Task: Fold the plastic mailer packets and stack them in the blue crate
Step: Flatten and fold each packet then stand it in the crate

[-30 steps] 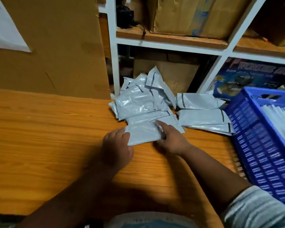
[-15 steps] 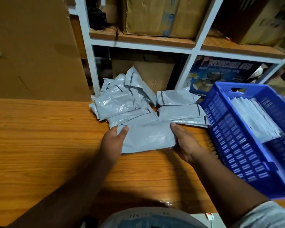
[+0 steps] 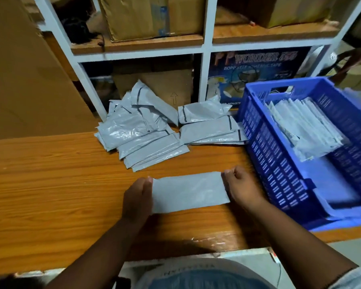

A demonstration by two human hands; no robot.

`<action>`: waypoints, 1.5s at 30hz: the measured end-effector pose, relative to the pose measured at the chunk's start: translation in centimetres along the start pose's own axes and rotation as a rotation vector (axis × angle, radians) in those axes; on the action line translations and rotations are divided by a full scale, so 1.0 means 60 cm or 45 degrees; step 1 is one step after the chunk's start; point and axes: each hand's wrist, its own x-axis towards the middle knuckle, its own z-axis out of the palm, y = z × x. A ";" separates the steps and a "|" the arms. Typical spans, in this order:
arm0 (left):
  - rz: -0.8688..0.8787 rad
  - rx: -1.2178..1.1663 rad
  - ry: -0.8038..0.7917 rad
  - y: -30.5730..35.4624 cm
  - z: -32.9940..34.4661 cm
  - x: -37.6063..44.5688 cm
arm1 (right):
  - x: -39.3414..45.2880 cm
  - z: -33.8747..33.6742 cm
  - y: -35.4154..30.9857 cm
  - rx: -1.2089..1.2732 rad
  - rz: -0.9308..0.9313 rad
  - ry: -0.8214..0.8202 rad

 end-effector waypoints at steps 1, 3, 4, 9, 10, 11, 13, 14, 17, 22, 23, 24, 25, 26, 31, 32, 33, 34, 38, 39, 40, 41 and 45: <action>0.035 0.072 0.018 -0.018 -0.002 -0.010 | -0.002 -0.008 0.012 -0.086 -0.013 0.057; 0.134 0.190 0.087 -0.036 -0.010 -0.022 | -0.007 -0.023 0.026 -0.210 -0.043 0.125; 0.216 0.275 0.138 -0.041 -0.012 -0.023 | -0.011 -0.029 0.025 -0.265 -0.082 0.119; 0.517 0.512 0.170 0.016 0.021 -0.034 | -0.026 -0.015 -0.015 -0.604 -0.534 0.088; 0.538 0.521 0.158 0.031 0.034 -0.038 | -0.031 -0.004 -0.027 -0.637 -0.653 0.053; 0.534 0.530 0.152 0.046 0.046 -0.043 | -0.034 0.010 -0.033 -0.697 -0.779 0.008; 0.509 0.545 0.124 0.065 0.068 -0.050 | -0.034 0.046 -0.031 -0.864 -0.940 -0.122; 0.519 0.574 0.096 0.068 0.078 -0.053 | -0.031 0.065 -0.019 -0.954 -0.953 -0.211; 0.615 0.759 -0.011 0.057 0.105 -0.054 | -0.026 0.112 0.036 -1.196 -0.855 -0.405; 0.581 1.086 -0.282 0.039 0.139 -0.032 | -0.018 0.126 0.063 -1.238 -0.808 -0.385; 0.561 1.102 -0.314 0.038 0.147 -0.030 | -0.018 0.127 0.063 -1.237 -0.811 -0.378; 0.546 1.106 -0.320 0.037 0.153 -0.030 | -0.018 0.128 0.064 -1.238 -0.816 -0.364; 0.532 1.105 -0.311 0.035 0.158 -0.030 | -0.018 0.130 0.064 -1.238 -0.819 -0.354; 0.521 1.100 -0.296 0.034 0.160 -0.031 | -0.018 0.131 0.066 -1.237 -0.819 -0.347; 0.551 1.073 -0.248 0.031 0.162 -0.027 | -0.015 0.133 0.063 -1.251 -0.817 -0.320; 0.559 1.053 -0.249 0.030 0.162 -0.026 | -0.013 0.134 0.059 -1.248 -0.809 -0.323; 0.559 1.033 -0.250 0.030 0.162 -0.025 | -0.013 0.135 0.056 -1.260 -0.803 -0.328; 0.558 1.020 -0.246 0.028 0.162 -0.022 | -0.014 0.134 0.053 -1.290 -0.805 -0.329; 0.563 0.977 -0.266 0.026 0.159 -0.019 | -0.014 0.127 0.027 -1.433 -0.844 -0.363; 0.560 0.967 -0.276 0.024 0.158 -0.019 | -0.012 0.126 0.018 -1.456 -0.872 -0.368; 0.561 0.957 -0.284 0.022 0.156 -0.017 | -0.009 0.128 0.012 -1.444 -0.899 -0.383; 0.569 0.940 -0.289 0.019 0.153 -0.014 | -0.006 0.132 0.008 -1.394 -0.915 -0.414; 0.609 0.954 -0.321 0.015 0.134 -0.011 | -0.013 0.145 0.031 -1.166 -0.889 -0.424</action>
